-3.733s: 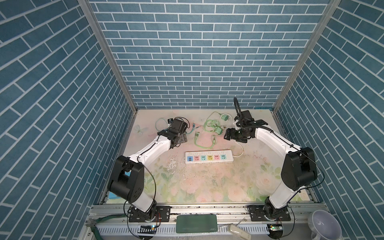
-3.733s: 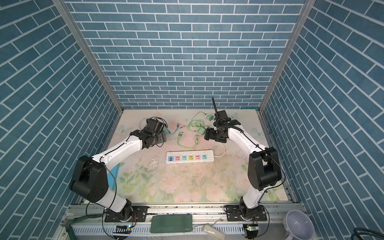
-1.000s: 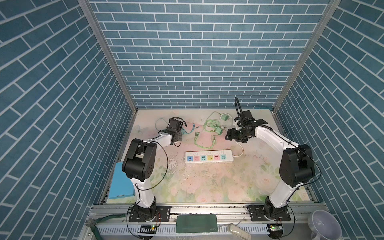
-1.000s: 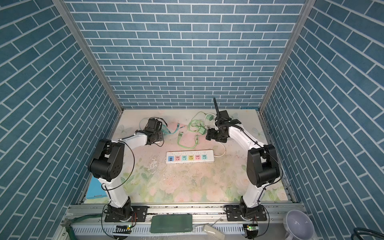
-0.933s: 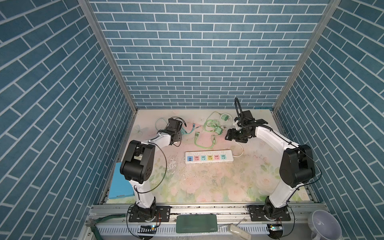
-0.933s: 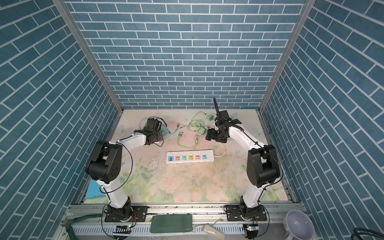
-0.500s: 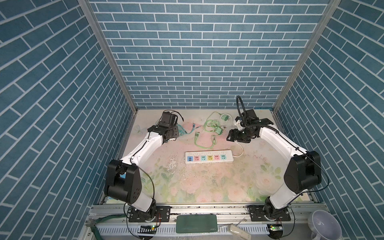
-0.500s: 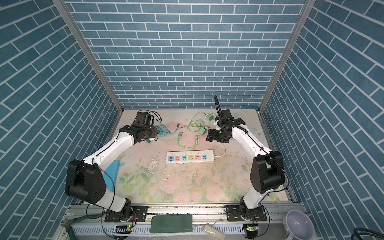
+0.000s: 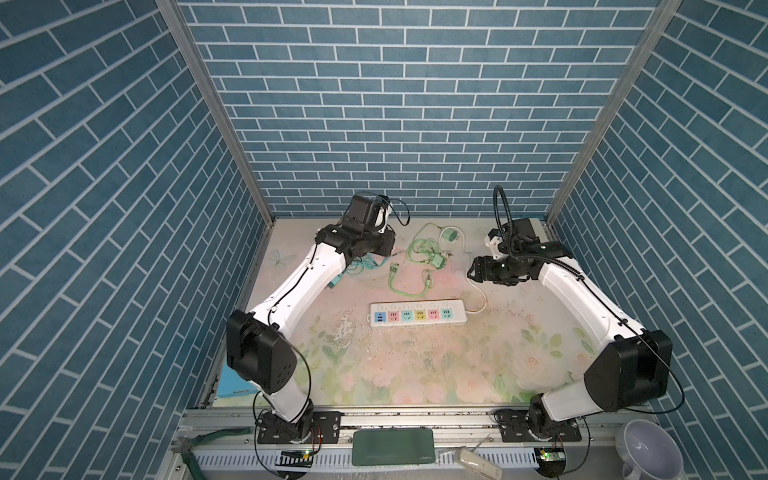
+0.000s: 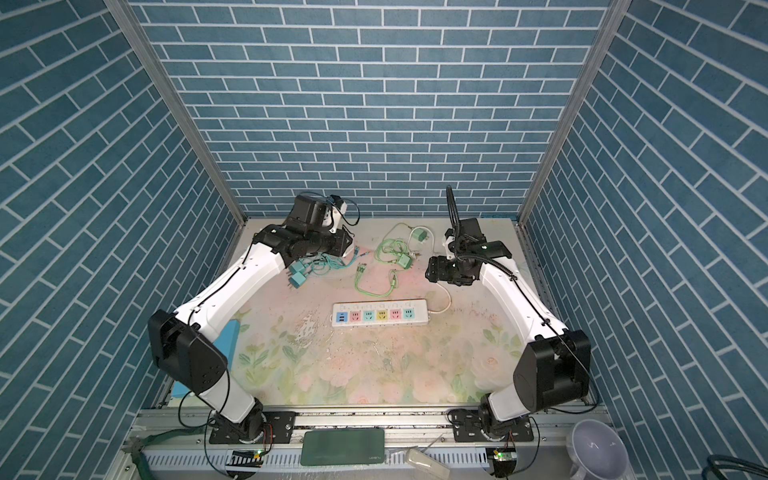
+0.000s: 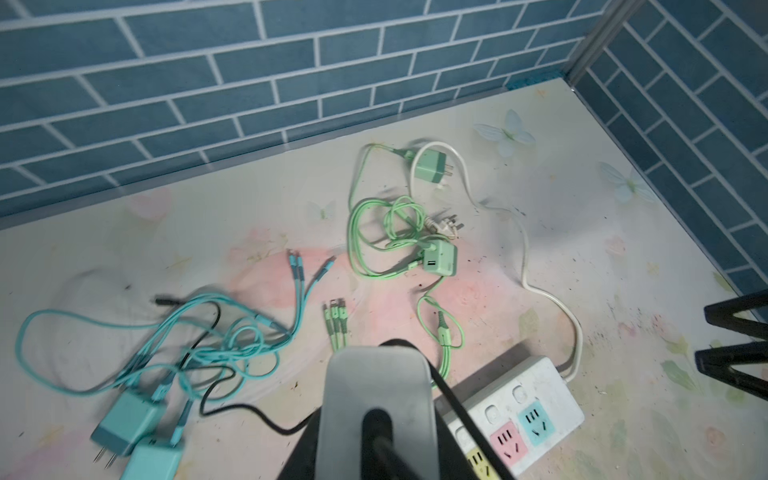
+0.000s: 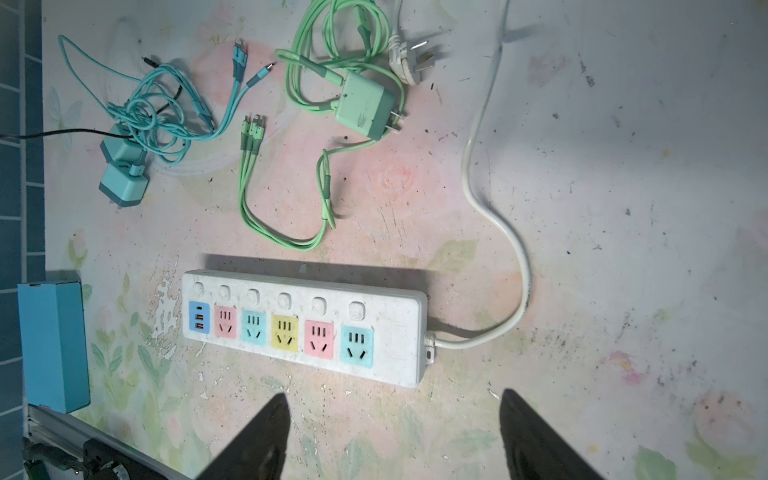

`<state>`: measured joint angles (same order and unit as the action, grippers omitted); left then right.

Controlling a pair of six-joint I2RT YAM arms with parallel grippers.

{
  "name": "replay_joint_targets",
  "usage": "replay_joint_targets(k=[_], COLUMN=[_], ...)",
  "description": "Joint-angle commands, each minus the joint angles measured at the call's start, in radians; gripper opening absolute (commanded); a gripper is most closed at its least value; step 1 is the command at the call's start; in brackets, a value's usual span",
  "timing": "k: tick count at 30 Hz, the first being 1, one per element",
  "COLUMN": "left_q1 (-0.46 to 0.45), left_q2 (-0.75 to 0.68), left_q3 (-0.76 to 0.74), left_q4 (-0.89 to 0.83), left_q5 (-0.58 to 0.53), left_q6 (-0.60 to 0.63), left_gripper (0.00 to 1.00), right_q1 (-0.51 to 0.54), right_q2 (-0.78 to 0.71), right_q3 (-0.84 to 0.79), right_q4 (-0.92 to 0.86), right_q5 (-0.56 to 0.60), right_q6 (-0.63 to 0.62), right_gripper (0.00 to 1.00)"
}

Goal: Insert the plug
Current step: 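Lift the white charger with the left gripper, then carry the white charger toward the right gripper while the right gripper moves to meet it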

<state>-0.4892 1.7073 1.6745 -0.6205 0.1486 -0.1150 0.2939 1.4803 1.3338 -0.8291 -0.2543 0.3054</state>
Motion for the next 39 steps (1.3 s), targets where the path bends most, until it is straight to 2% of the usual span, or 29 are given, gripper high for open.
replay_joint_targets(k=[1, 6, 10, 14, 19, 23, 27, 31, 35, 39], left_q1=[-0.026, -0.035, -0.035, -0.036, -0.033, -0.022, -0.005, 0.024, 0.035, 0.037], left_q2=[0.084, 0.152, 0.153, 0.096, 0.023, -0.037, -0.120, -0.201, -0.230, -0.230], left_q3=[0.091, 0.114, 0.083, -0.029, -0.163, -0.248, -0.341, -0.420, -0.442, -0.444], left_q4=[-0.020, 0.029, 0.024, 0.061, 0.076, 0.082, 0.104, 0.154, 0.144, 0.120], left_q5=[0.114, 0.233, 0.236, 0.229, 0.153, 0.128, 0.156, 0.241, 0.283, 0.279], left_q6=[0.095, 0.149, 0.164, 0.189, 0.205, 0.209, 0.221, 0.231, 0.242, 0.247], left_gripper=[0.14, 0.14, 0.13, 0.12, 0.11, 0.08, 0.08, 0.08, 0.08, 0.08], right_q1=[-0.020, -0.024, -0.024, -0.002, 0.118, 0.164, 0.194, 0.227, 0.247, 0.260], right_q2=[-0.043, -0.079, -0.076, -0.047, 0.007, 0.055, 0.110, 0.145, 0.154, 0.168], right_q3=[-0.047, -0.098, -0.131, -0.156, -0.123, -0.103, -0.068, -0.047, -0.062, -0.057], right_q4=[0.004, 0.074, 0.134, 0.199, 0.226, 0.276, 0.308, 0.376, 0.499, 0.586], right_q5=[0.007, -0.060, -0.147, -0.253, -0.230, -0.260, -0.327, -0.395, -0.456, -0.533], right_q6=[-0.036, -0.082, -0.098, -0.093, -0.127, -0.149, -0.207, -0.260, -0.283, -0.295], right_gripper=[0.79, 0.79, 0.78, 0.76, 0.76, 0.76, 0.75, 0.74, 0.74, 0.73])
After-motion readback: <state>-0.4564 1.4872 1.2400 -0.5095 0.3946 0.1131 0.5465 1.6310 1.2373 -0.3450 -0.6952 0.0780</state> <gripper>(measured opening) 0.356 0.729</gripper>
